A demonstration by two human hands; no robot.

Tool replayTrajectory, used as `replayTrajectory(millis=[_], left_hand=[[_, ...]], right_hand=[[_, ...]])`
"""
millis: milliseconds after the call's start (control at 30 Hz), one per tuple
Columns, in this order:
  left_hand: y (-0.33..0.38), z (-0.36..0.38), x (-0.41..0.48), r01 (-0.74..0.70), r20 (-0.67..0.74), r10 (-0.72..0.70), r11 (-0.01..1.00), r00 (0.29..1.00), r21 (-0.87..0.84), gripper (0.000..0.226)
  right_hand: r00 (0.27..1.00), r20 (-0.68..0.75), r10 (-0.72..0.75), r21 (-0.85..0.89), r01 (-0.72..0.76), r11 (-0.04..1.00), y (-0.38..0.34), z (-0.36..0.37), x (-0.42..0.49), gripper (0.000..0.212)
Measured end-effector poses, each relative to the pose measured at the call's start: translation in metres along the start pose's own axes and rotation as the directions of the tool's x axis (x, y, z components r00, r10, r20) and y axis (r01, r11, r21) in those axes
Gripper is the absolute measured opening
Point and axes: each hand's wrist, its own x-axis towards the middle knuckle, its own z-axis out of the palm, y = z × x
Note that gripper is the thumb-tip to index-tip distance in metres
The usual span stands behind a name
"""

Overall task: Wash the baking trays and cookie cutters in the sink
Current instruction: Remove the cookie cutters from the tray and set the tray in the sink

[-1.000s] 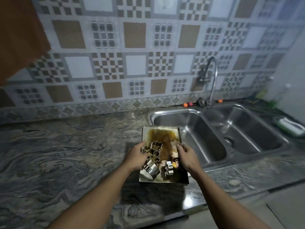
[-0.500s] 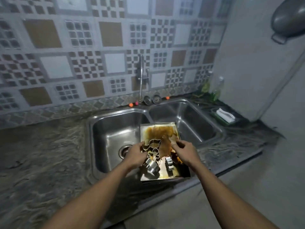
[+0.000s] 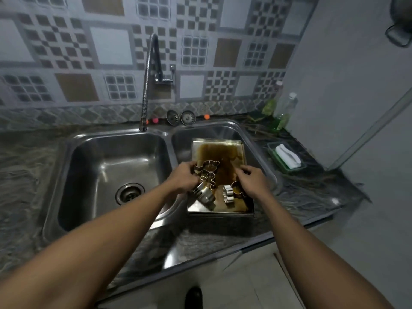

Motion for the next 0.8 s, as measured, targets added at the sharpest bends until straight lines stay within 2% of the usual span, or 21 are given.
replayTrajectory(millis=[133, 333, 533, 800], left_hand=[[0.006, 0.004, 0.052, 0.027, 0.005, -0.027, 0.999, 1.0, -0.022, 0.054], [-0.004, 0.01, 0.119, 0.058, -0.072, -0.06, 0.998, 0.996, -0.023, 0.05], [-0.017, 0.021, 0.163, 0.131, -0.1, -0.132, 0.991, 0.986, -0.021, 0.054], [-0.044, 0.05, 0.216, 0.255, -0.209, -0.253, 0.967, 0.945, -0.02, 0.06]], right_hand=[[0.999, 0.031, 0.019, 0.02, -0.019, 1.0, 0.004, -0.003, 0.056, 0.05], [0.995, 0.095, 0.008, 0.001, -0.008, 1.0, 0.006, 0.005, 0.133, 0.044], [0.978, 0.211, 0.003, -0.065, 0.011, 0.998, 0.009, 0.019, 0.197, 0.043], [0.924, 0.381, 0.027, -0.049, -0.009, 0.999, 0.033, 0.042, 0.275, 0.041]])
